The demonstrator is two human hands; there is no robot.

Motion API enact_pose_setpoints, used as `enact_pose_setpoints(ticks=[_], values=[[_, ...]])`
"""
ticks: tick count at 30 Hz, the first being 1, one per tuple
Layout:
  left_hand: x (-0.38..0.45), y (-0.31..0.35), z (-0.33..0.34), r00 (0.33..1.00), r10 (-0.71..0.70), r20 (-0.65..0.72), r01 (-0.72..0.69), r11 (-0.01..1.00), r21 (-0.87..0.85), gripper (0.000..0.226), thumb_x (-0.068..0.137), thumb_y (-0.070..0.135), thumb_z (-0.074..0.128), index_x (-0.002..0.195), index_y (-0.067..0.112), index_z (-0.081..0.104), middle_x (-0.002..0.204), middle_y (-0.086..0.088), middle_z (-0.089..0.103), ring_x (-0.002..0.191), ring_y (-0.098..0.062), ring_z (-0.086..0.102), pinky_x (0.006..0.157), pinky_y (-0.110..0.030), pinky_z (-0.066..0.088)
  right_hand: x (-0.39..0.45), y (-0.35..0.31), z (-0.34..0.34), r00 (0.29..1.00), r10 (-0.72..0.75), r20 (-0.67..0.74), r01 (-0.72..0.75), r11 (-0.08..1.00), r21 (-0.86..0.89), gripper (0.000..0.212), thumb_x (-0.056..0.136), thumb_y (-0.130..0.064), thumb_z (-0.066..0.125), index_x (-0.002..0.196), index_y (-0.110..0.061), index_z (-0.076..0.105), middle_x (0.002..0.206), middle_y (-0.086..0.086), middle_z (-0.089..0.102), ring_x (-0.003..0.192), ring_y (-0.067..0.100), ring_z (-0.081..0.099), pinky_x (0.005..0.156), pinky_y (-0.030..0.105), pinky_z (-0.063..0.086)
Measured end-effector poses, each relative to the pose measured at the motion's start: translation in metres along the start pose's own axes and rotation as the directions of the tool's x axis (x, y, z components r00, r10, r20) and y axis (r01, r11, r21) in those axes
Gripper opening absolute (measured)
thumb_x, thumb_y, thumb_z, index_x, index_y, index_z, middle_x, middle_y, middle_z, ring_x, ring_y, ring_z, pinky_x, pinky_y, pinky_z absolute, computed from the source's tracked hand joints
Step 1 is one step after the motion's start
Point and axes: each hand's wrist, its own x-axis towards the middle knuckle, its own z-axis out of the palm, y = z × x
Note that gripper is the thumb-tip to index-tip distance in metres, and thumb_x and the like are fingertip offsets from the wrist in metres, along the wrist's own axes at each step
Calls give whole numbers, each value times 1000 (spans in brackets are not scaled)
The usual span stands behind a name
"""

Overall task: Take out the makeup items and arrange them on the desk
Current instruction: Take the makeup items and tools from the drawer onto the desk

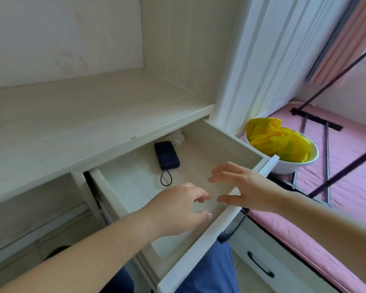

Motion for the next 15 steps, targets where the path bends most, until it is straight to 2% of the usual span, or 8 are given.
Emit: enact_pose_setpoints(ticks=[3, 5, 8, 11, 15], values=[[5, 14, 13, 998, 31, 63, -28, 999, -46, 41, 87, 47, 56, 126, 34, 53, 122, 14, 54, 112, -1, 51, 97, -25, 43, -29, 7, 1, 1000, 4, -10, -4, 1000, -9, 37, 84, -48, 58, 115, -29, 63, 122, -6, 56, 106, 7, 58, 89, 17, 45], [8, 20, 19, 994, 37, 103, -28, 995, -91, 41, 85, 48, 59, 123, 35, 55, 118, 13, 54, 109, -3, 52, 96, -28, 45, -39, 9, 1, 1000, -28, -7, 28, 1000, -2, 36, 85, -50, 54, 112, -28, 65, 117, -7, 60, 102, 6, 60, 86, 22, 51], [12, 22, 31, 987, 58, 153, -56, 998, -17, 54, 81, 47, 64, 132, 38, 46, 125, 14, 45, 115, -6, 42, 100, -27, 40, -49, 15, 4, 997, -74, -6, 74, 997, -26, 36, 85, -46, 58, 112, -25, 65, 114, -6, 63, 103, 9, 61, 85, 29, 53], [14, 21, 37, 987, 76, 142, -83, 996, 40, 58, 80, 40, 65, 133, 40, 42, 125, 14, 41, 116, -9, 36, 98, -26, 37, -49, 17, 7, 995, -97, -26, 96, 995, -31, 32, 86, -42, 58, 111, -24, 65, 112, -5, 64, 102, 13, 62, 85, 33, 53], [14, 20, 38, 990, 88, 109, -94, 995, 46, 53, 81, 37, 64, 131, 42, 44, 124, 15, 42, 115, -9, 37, 97, -30, 40, -48, 18, 10, 991, -116, -62, 115, 993, -19, 28, 88, -42, 57, 107, -24, 66, 109, -5, 65, 97, 13, 63, 81, 33, 54]])
